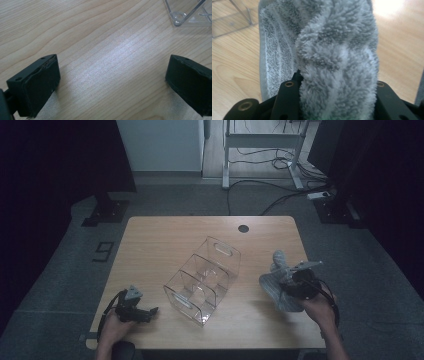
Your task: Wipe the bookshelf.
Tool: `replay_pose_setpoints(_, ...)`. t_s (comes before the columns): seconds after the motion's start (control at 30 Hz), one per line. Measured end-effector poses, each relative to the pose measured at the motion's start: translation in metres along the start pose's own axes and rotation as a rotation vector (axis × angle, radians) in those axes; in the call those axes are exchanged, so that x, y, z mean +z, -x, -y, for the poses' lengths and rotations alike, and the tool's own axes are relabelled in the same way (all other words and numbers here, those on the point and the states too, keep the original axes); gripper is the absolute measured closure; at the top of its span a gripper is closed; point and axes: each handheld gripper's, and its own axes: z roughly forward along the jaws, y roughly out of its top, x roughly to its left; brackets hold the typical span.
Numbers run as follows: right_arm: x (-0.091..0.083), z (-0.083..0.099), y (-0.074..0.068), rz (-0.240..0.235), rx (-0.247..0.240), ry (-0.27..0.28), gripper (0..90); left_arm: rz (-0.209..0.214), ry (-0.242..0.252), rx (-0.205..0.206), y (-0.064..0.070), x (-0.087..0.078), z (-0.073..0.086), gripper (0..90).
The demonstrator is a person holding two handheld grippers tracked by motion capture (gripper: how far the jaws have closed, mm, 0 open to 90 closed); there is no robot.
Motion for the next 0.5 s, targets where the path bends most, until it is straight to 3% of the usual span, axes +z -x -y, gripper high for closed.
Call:
replay_pose_setpoints(0.17,0.018,0.015,0.008,-0.007,0.048,-0.017,58.3,0.002,0.0,0.002,0.0,0.0,0.0,0.0)
replay_pose_setpoints(0.5,0.047,0.037,0.018,0.002,0.062,-0.069,51.7,0.003,-0.006,0.002,0.0,0.0,-0.001,0.0)
